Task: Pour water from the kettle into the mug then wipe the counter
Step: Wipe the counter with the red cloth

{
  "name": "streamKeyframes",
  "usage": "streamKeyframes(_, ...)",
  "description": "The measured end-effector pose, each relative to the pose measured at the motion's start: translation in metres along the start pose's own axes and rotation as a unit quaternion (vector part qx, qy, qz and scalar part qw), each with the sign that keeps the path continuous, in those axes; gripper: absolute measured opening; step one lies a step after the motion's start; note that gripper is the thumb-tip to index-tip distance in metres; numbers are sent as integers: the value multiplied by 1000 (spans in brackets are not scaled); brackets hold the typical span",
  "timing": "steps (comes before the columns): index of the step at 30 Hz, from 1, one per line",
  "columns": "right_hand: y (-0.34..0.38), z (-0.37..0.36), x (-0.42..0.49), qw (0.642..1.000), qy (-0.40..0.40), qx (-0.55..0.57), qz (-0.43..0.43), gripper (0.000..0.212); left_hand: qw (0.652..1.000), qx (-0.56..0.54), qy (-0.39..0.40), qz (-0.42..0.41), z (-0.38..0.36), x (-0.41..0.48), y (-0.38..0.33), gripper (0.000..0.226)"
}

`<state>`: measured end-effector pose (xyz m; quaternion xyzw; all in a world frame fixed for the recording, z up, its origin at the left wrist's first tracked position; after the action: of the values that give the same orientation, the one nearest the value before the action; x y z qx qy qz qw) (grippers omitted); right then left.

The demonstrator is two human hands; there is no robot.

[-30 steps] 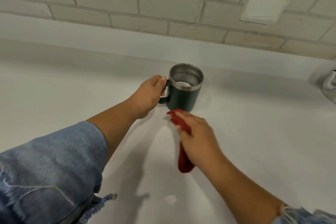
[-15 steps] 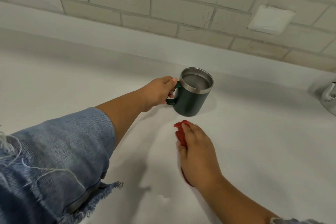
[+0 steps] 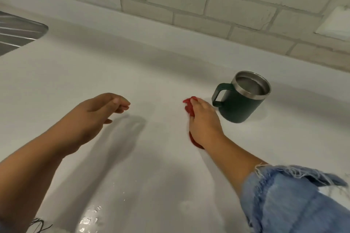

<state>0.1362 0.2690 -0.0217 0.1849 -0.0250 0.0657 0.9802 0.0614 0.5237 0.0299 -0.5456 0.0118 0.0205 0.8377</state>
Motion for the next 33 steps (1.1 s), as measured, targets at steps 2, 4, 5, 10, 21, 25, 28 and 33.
streamKeyframes(2, 26, -8, -3, 995, 36, 49, 81, 50, 1000, 11, -12, 16, 9, -13, 10, 23)
streamKeyframes(4, 49, -15, -21, 977, 102, 110, 152, 55, 999, 30, -16, 29, 16, -22, 17, 25)
streamKeyframes(5, 57, -17, -32, 964, 141, 144, 175, 57, 999, 36, -21, 32, 19, -26, 20, 23)
streamKeyframes(10, 52, 2, -68, 916, 257, 279, 134, 51, 996, 75, -30, 23, 23, -39, 27, 20)
streamKeyframes(21, -1, 10, -83, 998, 16, 59, 28, 47, 951, 299, 66, -40, -17, -43, 45, 39)
streamKeyframes(25, 58, -13, -109, 966, 94, 232, 71, 49, 909, 394, 130, -34, -30, -45, 48, 54)
streamKeyframes(28, 44, 8, -119, 928, 116, 353, -16, 44, 887, 433, 157, -34, -31, -44, 44, 55)
streamKeyframes(33, -68, 94, -165, 870, -39, 446, -206, 29, 865, 463, 193, -36, -30, -40, 39, 55)
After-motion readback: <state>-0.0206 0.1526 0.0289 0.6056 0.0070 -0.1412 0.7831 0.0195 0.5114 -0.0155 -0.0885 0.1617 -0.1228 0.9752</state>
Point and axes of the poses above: each hand's wrist, its own x-axis towards the middle knuckle, its own z-axis out of the back of the hand, y = z × x, the point moved 7 cm from there along x, towards the middle knuckle, and after that the axes turned 1 degree about -z, right-handed, at the moved point
